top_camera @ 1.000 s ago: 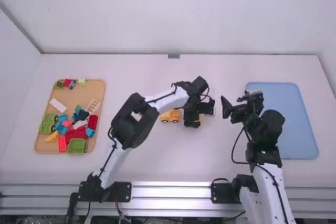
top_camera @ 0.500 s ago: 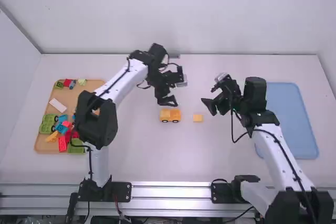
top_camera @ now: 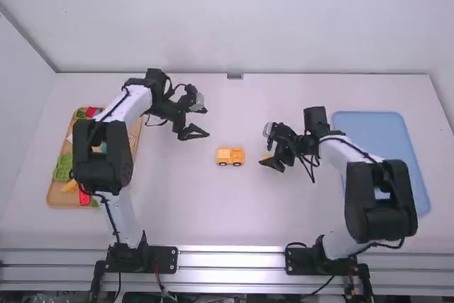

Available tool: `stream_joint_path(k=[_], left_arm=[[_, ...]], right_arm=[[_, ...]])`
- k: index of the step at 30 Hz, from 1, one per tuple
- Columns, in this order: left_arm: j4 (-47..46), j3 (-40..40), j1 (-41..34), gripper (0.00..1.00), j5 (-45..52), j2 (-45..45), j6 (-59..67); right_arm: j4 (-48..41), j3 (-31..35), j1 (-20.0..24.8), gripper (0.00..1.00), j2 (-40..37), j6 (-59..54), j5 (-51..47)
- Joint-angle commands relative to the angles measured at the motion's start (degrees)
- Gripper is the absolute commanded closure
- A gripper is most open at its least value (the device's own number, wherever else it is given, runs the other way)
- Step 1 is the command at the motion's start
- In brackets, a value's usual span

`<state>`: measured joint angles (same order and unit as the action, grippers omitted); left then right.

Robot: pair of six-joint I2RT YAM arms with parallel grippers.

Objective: Assemble lego blocks to make yellow taxi

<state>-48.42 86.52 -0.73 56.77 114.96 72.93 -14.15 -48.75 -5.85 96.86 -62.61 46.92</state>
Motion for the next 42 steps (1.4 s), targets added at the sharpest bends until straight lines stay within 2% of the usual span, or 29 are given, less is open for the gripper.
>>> stream_joint_path(k=[1, 5, 9, 12, 20, 24, 28, 31, 33, 35, 38, 42], left_arm=[[2.23, -2.62, -0.57, 0.01, 3.45, 0.22, -5.29], [5.55, -7.32, -0.68, 0.01, 5.86, 0.22, 2.10], [5.97, -13.53, -0.70, 0.01, 13.44, 0.22, 17.20], [8.04, -17.00, -0.42, 0.01, 14.91, 0.22, 22.01], [19.89, -22.38, -1.68, 0.01, 17.75, 0.22, 14.71], [20.61, -23.98, -1.86, 0.01, 17.20, 0.22, 20.33], [20.59, -24.72, -2.40, 0.01, 15.72, 0.22, 19.17], [22.21, -24.76, -2.80, 0.01, 12.83, 0.22, 15.02], [24.57, -24.79, -3.17, 0.01, 10.86, 0.22, 10.47], [25.18, -24.76, -3.67, 0.01, 10.58, 0.22, 9.79], [25.62, -24.76, -4.28, 0.01, 10.62, 0.22, 10.67], [28.92, -25.00, -4.59, 0.01, 9.70, 0.22, 6.91]], right_arm=[[-0.98, -1.20, -0.07, 0.01, 3.78, -7.19, 2.86], [-2.16, -1.22, 0.02, 0.01, 8.20, -12.04, 4.44], [-2.99, -1.20, 2.56, 0.06, 11.30, -15.37, 4.55], [-2.32, -1.20, 4.50, 0.10, 13.60, -17.90, 6.03], [2.38, -1.22, 7.98, 0.21, 19.74, -18.45, 10.10], [4.15, -1.20, 8.11, 0.24, 21.27, -18.45, 10.10], [5.31, -1.46, 7.28, 0.27, 21.29, -18.21, 9.60], [4.48, -2.71, 6.62, 0.34, 21.66, -18.18, 8.68], [4.31, -4.66, 6.10, 0.48, 22.93, -15.34, 8.31], [4.31, -5.92, 6.36, 0.53, 24.06, -13.53, 8.09], [3.06, -7.28, 6.62, 0.55, 25.49, -13.86, 8.33], [-3.08, -9.42, 6.73, 0.58, 26.49, -18.45, 8.35]])
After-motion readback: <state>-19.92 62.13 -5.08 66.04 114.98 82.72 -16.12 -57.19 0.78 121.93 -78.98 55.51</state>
